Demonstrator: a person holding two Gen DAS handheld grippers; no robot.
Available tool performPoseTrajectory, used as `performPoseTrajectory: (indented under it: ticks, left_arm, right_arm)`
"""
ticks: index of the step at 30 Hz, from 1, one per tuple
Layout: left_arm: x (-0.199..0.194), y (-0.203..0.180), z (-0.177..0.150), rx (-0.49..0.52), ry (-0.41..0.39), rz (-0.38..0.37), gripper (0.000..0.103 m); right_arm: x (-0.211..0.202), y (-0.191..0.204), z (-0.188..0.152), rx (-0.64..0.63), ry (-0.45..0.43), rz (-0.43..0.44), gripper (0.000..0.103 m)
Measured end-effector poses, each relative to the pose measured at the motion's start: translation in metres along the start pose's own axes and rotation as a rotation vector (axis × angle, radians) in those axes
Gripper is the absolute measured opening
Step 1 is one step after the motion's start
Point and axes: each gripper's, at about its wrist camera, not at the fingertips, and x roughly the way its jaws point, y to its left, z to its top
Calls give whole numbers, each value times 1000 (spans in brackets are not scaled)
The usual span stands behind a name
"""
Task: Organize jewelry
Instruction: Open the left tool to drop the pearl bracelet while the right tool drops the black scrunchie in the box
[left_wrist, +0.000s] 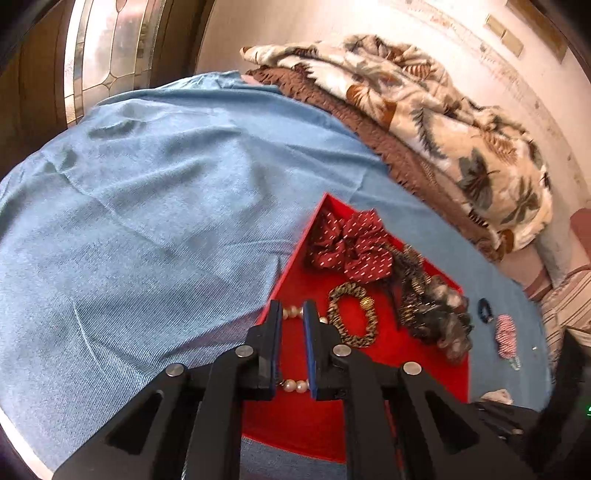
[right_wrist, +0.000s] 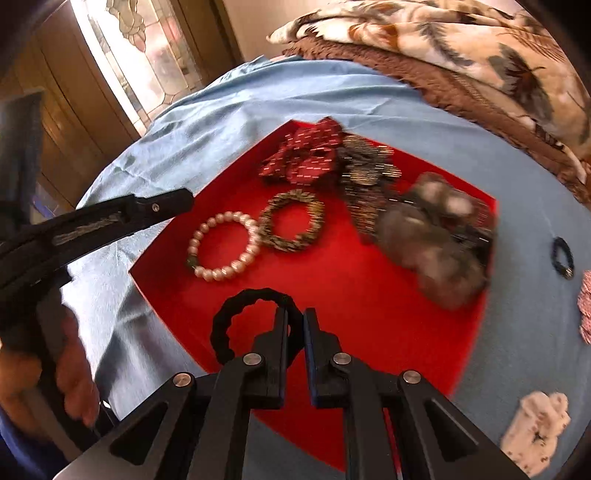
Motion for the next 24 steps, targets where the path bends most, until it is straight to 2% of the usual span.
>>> performPoseTrajectory:
  ticks: [3,7,9,11,14,18,21,24]
  left_arm:
    - [-12,4,0,-23,-50,-24,35]
    - [-20,8,0,-36,-87,-24,36]
    - [-20,10,0,-39,-88,-18,36]
    - [-20,9,-1,-39,-89,-9,36]
    - [-20,5,-4,-17,-92,10,37]
    - [-22,-6,-10,23,-98,38,43]
    - [-22,-15,-15,59,-102,60,46]
    - [-21,-23,-22,92,-100,78,48]
  right_arm:
    - [12,16,6,-25,17,11,10]
    - [18,33,7,-77,12,-22,14]
    - [13,34,5,-81,2,-25,39]
    - [2,29,3,-68,-22,-30,46]
    - [-22,18,-2,-43,-47,-17,46]
    - [-65,-8,-21,-11,-107,-30,49]
    - [-93,-34,-41,36,-131,-51,54]
    - [-115,-72,-66,110,-133,-81,55]
